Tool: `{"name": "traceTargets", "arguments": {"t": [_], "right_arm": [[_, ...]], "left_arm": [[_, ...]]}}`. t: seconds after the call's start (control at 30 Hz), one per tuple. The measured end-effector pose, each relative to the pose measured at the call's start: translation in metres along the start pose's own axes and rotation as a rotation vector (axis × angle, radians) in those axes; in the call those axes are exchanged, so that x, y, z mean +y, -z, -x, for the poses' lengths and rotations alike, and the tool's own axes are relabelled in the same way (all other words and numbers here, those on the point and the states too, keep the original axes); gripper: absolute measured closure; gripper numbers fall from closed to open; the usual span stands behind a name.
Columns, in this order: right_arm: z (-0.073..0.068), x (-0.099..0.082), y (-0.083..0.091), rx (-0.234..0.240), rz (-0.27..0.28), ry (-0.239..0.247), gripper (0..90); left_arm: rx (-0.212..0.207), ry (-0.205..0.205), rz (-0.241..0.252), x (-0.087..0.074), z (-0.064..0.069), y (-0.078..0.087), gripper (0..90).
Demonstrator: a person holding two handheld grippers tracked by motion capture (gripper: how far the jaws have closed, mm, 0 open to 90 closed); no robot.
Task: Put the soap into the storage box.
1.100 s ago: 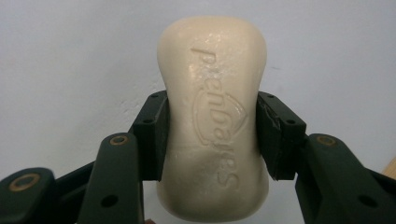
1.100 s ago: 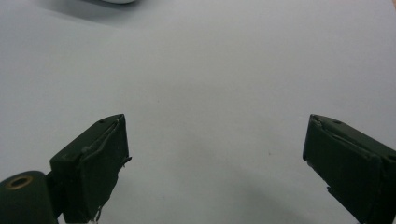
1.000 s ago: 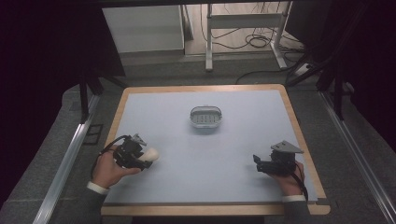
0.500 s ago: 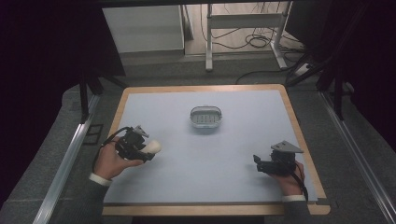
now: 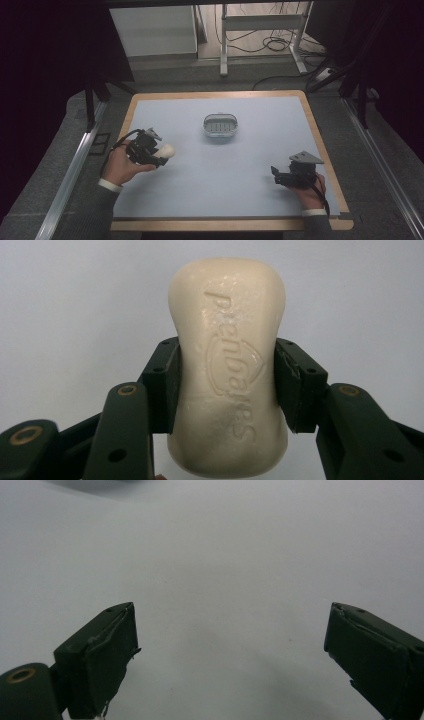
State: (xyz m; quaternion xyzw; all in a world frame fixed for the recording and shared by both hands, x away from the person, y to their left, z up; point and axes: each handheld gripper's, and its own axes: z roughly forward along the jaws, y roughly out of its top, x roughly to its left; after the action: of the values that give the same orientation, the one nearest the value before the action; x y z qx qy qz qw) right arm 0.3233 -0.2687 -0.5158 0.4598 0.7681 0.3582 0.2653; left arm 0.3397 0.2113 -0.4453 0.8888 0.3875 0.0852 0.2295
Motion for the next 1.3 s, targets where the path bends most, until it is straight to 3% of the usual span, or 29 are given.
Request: {"name": "traceTargets", "arguments": {"t": [0.53,1.3], "right_arm": [[0.001,-0.001,-0.001,-0.005,-0.007,-0.004,6.6],[0.001,-0.002,-0.003,-0.008,-0.017,-0.002,6.6]], "left_arm": [[0.000,0.015,0.019,0.009,-0.007,0.001,49.5],[-0.021,0.025,0.040,0.042,-0.017,-0.006,49.5]]}}
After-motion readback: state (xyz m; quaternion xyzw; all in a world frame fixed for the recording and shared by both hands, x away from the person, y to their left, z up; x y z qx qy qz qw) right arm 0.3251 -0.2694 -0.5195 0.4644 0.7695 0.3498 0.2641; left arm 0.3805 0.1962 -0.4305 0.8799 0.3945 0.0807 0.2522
